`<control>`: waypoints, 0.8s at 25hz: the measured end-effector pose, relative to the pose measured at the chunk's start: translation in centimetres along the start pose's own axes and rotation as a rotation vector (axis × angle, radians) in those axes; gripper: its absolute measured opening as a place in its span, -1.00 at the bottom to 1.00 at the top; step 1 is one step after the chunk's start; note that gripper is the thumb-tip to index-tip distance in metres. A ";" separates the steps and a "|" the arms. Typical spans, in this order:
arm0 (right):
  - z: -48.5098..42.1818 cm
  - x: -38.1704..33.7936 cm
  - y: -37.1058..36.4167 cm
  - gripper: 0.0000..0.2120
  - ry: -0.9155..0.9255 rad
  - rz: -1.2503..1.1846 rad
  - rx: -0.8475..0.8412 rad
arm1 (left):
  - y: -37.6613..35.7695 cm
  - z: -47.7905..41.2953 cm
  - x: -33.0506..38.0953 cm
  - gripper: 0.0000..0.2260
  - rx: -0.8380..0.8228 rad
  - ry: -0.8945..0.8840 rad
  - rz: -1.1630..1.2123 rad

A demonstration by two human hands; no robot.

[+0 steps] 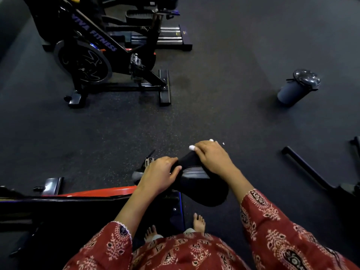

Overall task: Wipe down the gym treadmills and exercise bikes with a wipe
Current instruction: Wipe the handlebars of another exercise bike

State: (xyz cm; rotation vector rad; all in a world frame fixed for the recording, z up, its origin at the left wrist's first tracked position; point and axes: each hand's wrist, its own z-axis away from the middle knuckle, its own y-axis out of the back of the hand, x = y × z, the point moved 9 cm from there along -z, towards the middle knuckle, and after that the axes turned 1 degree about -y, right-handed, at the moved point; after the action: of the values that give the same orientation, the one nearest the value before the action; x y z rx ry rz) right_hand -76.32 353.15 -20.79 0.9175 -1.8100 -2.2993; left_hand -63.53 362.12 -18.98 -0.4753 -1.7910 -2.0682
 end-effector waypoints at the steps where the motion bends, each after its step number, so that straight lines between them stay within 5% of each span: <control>1: 0.3 1.8 0.7 -0.64 -0.101 -0.150 -0.014 | -0.3 -0.3 0.5 -0.66 0.005 0.002 0.001; 7: 9.0 3.9 2.3 -0.62 -0.192 -0.552 0.200 | -2.3 -2.3 3.6 -0.59 0.050 -0.038 0.083; 10: 9.5 4.2 1.6 -0.62 -0.196 -0.644 0.161 | -2.7 -2.5 3.4 -0.58 0.060 -0.010 0.097; 15: 4.2 4.6 1.2 -0.64 -0.221 -0.599 0.095 | -2.8 -2.4 3.5 -0.44 0.080 -0.002 0.061; 20: 10.1 2.8 0.8 -0.56 -0.127 -0.448 0.189 | -3.1 -2.2 3.3 -0.43 0.097 -0.031 0.034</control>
State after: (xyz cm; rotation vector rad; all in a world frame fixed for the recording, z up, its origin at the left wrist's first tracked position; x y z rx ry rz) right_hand -83.84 360.45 -19.90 1.3565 -2.0809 -2.5136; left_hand -67.93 360.21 -20.43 -0.5091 -1.8774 -1.9514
